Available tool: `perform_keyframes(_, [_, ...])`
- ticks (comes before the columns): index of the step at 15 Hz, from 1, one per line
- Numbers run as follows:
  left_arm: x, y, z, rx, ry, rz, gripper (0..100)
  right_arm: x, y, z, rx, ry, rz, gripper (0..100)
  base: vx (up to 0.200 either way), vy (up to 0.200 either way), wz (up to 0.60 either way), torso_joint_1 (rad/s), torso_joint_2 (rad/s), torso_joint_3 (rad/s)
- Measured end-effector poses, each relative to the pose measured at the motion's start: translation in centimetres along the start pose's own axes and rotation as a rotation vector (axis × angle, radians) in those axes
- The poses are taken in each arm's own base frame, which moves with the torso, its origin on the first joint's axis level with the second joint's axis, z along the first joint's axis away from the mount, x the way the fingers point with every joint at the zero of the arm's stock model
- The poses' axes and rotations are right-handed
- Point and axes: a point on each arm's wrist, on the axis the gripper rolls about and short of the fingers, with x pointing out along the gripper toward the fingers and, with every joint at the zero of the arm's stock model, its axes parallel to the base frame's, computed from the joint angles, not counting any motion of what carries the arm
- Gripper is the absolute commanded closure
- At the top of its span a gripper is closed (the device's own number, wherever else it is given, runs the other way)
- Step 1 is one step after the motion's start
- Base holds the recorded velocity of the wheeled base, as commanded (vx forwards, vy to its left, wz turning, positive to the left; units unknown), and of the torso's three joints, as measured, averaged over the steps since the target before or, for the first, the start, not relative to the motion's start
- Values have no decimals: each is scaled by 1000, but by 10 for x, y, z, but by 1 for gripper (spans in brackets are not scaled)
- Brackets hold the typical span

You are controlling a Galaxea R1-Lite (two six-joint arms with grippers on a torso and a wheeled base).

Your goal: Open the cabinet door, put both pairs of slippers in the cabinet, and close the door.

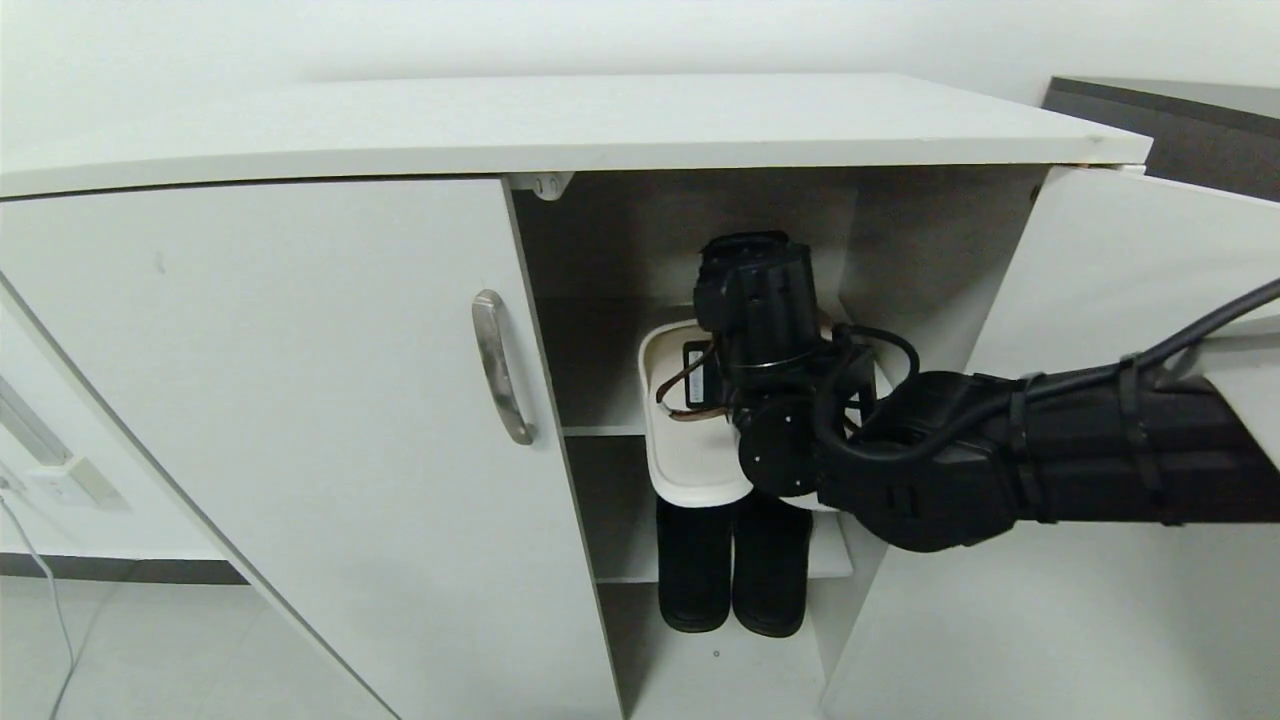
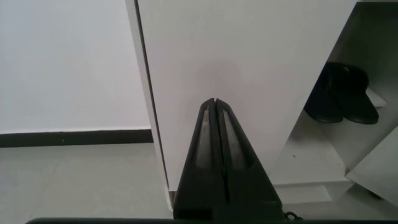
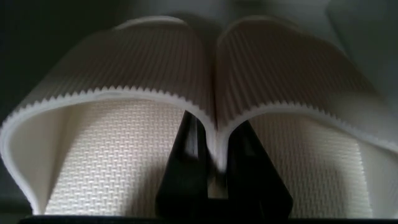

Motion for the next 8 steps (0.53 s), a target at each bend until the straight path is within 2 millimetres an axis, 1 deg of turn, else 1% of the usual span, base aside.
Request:
perform_keyframes(5, [0,0,0,0,0,0,100,33,3,8,-9,-21,-33,100,0,0,0,0,0,0])
perform_keyframes(8, [0,0,0,-1,0,1,100,45,6,10,-10,-19,-46,100,0,0,0,0,0,0])
